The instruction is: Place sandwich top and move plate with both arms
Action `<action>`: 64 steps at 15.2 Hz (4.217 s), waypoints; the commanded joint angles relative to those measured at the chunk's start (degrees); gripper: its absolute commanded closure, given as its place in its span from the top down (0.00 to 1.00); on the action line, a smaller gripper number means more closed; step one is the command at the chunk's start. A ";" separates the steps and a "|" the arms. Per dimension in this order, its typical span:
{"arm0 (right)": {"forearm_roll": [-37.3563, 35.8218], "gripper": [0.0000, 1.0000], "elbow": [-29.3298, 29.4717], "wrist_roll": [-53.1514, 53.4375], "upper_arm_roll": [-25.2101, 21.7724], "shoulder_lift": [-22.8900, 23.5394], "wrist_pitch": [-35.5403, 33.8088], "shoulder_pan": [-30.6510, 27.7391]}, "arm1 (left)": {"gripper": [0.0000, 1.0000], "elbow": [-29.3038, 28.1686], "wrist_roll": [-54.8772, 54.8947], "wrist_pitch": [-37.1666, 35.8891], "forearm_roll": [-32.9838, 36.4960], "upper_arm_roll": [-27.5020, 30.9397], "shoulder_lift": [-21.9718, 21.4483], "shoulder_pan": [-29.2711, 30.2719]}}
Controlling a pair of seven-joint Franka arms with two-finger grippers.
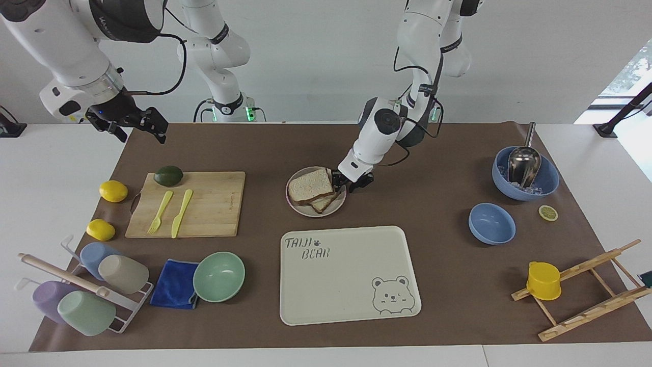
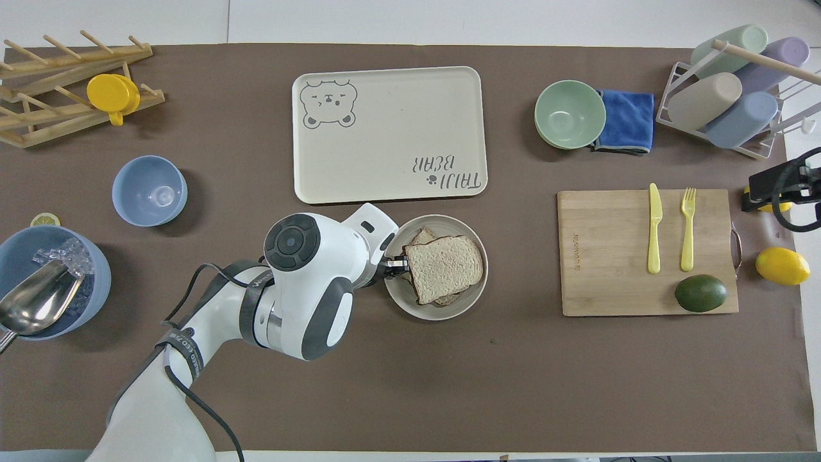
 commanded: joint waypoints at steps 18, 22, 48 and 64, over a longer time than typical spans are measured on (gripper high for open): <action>-1.85 1.00 1.06 -5.83 0.58 -0.11 1.51 1.29 | 0.00 21.22 0.12 -20.61 -2.86 1.33 2.43 12.97; -1.67 1.00 0.80 -5.66 0.58 -0.29 1.42 1.20 | 0.00 30.18 0.04 -21.14 -2.58 1.42 9.45 16.59; -1.58 1.00 -0.08 -5.83 0.58 -0.99 0.80 0.59 | 1.00 33.64 -0.05 -13.84 1.19 5.10 17.30 18.35; -1.58 1.00 -0.08 -5.83 0.58 -0.99 0.80 0.59 | 1.00 33.02 0.65 -32.12 15.43 14.60 3.41 20.36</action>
